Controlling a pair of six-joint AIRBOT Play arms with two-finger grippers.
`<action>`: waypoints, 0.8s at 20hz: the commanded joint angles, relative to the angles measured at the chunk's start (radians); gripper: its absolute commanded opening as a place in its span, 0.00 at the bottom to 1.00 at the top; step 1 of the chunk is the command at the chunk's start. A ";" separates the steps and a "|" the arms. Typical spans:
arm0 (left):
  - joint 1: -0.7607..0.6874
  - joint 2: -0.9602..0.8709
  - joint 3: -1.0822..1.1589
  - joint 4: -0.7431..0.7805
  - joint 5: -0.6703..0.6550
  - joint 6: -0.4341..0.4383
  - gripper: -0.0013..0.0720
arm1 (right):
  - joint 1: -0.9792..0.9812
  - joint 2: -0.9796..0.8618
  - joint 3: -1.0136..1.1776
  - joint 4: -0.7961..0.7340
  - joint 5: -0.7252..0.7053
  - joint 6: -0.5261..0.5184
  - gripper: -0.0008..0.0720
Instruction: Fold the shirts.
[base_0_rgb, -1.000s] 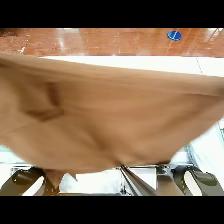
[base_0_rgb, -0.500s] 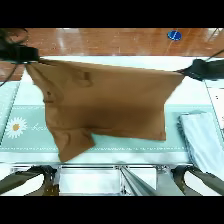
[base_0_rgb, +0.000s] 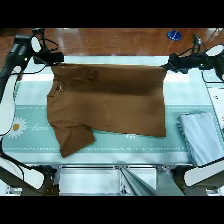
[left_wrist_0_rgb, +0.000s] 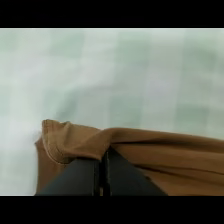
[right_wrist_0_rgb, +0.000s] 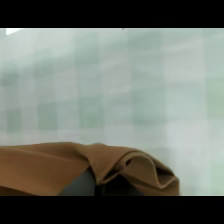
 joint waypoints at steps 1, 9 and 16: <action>0.012 -0.092 0.083 -0.087 -0.049 -0.005 0.04 | 0.000 -0.075 0.060 0.017 0.008 0.016 0.04; 0.103 -0.077 0.061 -0.296 -0.380 0.198 0.04 | 0.006 -0.049 0.021 -0.119 0.417 -0.023 0.04; 0.114 -0.081 -0.068 -0.293 -0.500 0.262 0.04 | 0.030 -0.050 -0.088 -0.158 0.435 -0.012 0.04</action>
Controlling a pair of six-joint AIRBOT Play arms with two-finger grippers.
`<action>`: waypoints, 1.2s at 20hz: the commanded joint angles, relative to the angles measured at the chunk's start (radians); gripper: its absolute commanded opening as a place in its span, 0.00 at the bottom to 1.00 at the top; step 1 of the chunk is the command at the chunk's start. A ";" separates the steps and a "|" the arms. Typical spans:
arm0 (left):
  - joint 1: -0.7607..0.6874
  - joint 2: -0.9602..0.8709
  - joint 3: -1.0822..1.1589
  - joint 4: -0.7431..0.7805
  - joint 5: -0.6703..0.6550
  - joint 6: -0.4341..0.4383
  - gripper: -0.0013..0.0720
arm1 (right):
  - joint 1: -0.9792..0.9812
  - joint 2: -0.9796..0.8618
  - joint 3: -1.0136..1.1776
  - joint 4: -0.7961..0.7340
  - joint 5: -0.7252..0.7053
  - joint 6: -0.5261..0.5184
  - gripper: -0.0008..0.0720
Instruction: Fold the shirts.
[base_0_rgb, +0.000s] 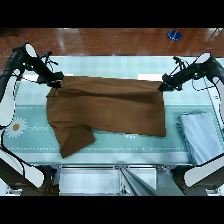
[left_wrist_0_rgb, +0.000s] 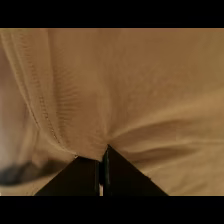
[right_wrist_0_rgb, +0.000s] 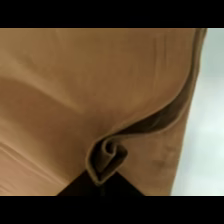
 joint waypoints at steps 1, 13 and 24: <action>0.005 -0.002 -0.029 -0.014 -0.066 0.036 0.04 | 0.005 0.000 -0.025 -0.055 0.037 0.023 0.04; 0.161 0.203 -0.155 -0.018 -0.198 0.037 0.71 | -0.047 0.224 -0.152 -0.232 0.087 0.061 0.58; 0.561 0.783 -1.141 -0.363 0.105 0.167 0.71 | -0.127 0.856 -0.964 0.315 -0.352 -0.152 0.58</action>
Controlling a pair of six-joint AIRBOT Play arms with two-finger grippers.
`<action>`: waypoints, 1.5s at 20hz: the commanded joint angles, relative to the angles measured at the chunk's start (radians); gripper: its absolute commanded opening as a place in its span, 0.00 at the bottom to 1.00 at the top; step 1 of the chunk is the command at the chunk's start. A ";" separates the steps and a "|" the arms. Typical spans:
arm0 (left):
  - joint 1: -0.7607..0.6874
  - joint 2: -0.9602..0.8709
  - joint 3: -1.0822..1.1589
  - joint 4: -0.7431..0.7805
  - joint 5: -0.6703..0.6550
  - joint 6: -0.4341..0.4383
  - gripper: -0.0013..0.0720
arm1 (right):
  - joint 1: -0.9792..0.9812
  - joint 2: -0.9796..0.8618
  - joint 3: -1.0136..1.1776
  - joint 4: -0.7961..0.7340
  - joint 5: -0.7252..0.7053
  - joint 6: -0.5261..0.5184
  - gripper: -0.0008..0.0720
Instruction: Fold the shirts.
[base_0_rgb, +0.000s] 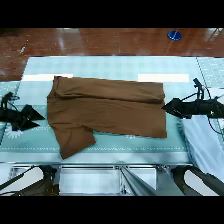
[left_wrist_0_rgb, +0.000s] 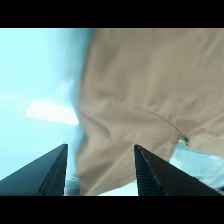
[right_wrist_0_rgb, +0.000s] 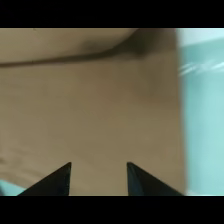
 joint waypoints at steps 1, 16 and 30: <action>0.013 0.077 -0.195 -0.049 0.100 0.021 0.71 | -0.005 0.109 -0.086 0.117 -0.052 -0.044 0.58; -0.212 -0.048 -0.198 -0.071 0.196 0.063 0.04 | -0.407 0.143 -0.154 -0.224 0.295 0.053 0.58; -0.212 -0.048 -0.180 -0.072 0.177 0.063 0.04 | -0.159 0.107 -0.329 -0.165 0.056 0.192 0.58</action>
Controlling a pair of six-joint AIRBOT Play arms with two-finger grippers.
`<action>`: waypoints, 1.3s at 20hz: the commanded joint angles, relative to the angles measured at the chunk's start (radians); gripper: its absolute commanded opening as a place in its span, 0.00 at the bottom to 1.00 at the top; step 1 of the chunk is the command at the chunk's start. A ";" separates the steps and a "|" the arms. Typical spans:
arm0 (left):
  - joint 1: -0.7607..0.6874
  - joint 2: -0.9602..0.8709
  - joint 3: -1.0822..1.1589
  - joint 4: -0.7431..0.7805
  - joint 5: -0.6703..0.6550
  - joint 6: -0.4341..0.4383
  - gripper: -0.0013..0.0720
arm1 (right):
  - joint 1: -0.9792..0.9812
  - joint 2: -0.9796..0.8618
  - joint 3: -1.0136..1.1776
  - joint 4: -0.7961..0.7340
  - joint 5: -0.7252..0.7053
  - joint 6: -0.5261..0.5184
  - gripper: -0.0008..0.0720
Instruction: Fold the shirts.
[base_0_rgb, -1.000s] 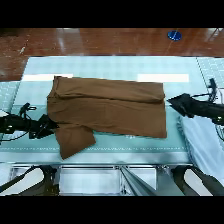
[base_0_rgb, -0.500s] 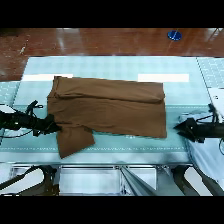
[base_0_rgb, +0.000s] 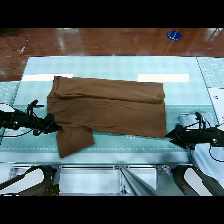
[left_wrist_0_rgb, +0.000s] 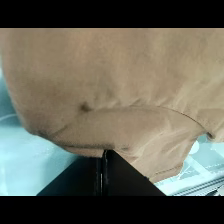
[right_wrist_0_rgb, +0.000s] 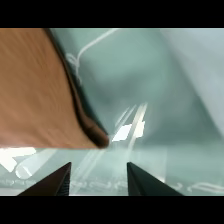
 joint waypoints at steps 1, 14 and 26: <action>-0.001 0.000 0.001 0.000 0.000 0.001 0.04 | 0.084 -0.039 -0.006 0.040 -0.136 0.069 0.58; 0.005 -0.019 0.237 -0.173 -0.027 0.056 0.04 | 0.215 -0.149 0.247 0.210 -0.132 -0.084 0.04; -0.129 -0.596 1.069 -0.178 -0.123 -0.124 0.04 | 0.216 -0.650 0.854 0.322 -0.114 -0.085 0.04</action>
